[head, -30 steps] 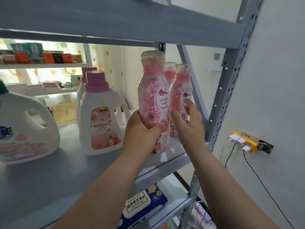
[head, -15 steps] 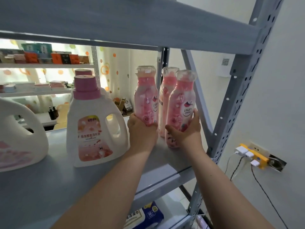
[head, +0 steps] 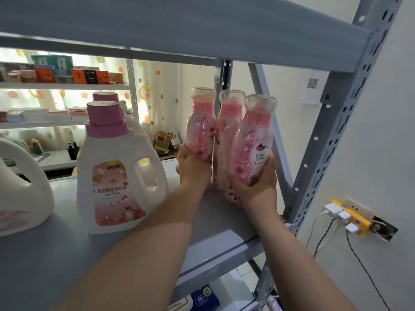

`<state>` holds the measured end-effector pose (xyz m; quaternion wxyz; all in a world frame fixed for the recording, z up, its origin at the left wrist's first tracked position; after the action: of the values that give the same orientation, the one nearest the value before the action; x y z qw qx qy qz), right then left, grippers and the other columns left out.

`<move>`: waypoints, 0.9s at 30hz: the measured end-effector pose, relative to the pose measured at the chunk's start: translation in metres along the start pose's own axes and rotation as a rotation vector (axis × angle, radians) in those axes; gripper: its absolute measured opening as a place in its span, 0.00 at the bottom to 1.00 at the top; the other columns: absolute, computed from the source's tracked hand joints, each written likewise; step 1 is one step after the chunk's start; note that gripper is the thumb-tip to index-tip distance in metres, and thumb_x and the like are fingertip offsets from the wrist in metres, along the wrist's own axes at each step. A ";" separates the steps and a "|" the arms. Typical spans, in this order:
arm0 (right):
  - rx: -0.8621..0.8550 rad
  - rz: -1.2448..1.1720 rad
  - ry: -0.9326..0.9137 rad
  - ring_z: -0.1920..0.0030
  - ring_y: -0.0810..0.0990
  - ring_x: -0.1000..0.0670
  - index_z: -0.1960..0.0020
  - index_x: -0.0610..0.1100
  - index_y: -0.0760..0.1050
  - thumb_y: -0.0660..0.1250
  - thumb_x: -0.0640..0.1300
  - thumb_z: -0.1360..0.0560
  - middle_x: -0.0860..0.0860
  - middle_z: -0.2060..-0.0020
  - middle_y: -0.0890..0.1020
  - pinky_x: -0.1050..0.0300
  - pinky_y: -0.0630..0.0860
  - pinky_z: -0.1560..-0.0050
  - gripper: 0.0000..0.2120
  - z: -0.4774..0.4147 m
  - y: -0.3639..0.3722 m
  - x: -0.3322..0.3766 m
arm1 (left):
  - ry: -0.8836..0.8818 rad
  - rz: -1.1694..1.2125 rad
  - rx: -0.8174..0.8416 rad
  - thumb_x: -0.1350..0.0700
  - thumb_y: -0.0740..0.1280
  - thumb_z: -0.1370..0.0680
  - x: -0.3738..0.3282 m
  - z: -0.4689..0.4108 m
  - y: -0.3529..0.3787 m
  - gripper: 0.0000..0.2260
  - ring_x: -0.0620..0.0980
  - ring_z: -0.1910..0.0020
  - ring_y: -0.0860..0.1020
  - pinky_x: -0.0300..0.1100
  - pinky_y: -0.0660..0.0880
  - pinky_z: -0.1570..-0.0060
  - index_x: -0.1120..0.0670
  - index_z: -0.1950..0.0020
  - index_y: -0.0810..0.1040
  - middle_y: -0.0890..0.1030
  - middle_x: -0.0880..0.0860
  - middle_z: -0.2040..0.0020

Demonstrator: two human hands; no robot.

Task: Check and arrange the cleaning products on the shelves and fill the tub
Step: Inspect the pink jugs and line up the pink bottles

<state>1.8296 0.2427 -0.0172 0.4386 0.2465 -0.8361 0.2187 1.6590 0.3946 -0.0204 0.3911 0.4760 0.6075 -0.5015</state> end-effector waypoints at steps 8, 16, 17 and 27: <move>-0.088 -0.006 -0.010 0.34 0.76 0.51 0.19 0.52 0.57 0.81 0.55 0.34 0.50 0.34 0.73 0.50 0.80 0.38 0.51 0.003 -0.007 -0.010 | 0.007 -0.111 0.039 0.55 0.73 0.25 -0.004 -0.024 0.016 0.33 0.62 0.35 0.74 0.58 0.75 0.36 0.54 0.26 0.60 0.72 0.55 0.33; -0.117 -0.022 -0.006 0.34 0.71 0.55 0.16 0.53 0.48 0.82 0.47 0.32 0.51 0.32 0.69 0.75 0.70 0.46 0.56 0.005 -0.008 -0.018 | 0.277 -0.083 -0.159 0.44 0.64 0.25 -0.030 0.010 -0.008 0.26 0.57 0.34 0.68 0.57 0.71 0.34 0.55 0.31 0.64 0.69 0.56 0.34; -0.123 -0.026 -0.006 0.35 0.72 0.55 0.16 0.53 0.48 0.82 0.47 0.32 0.51 0.32 0.69 0.76 0.71 0.47 0.56 0.005 -0.008 -0.019 | 0.327 -0.085 -0.104 0.44 0.64 0.26 -0.035 0.014 -0.004 0.25 0.56 0.37 0.70 0.56 0.73 0.37 0.55 0.34 0.66 0.71 0.55 0.37; -0.163 -0.002 0.000 0.34 0.74 0.49 0.17 0.58 0.46 0.77 0.55 0.35 0.47 0.33 0.70 0.48 0.79 0.37 0.56 0.009 -0.014 -0.013 | 0.381 -0.432 0.154 0.48 0.73 0.25 -0.041 0.030 0.046 0.39 0.63 0.23 0.62 0.54 0.61 0.24 0.61 0.22 0.57 0.62 0.62 0.23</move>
<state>1.8386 0.2295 -0.0313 0.4574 0.2107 -0.8509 0.1496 1.7135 0.3591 0.0019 0.1169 0.4494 0.7173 -0.5196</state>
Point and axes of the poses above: each hand's wrist, its own z-axis away from the middle knuckle, its own y-axis out of the palm, x = y × z, the point moved 10 cm from there along -z, towards the middle knuckle
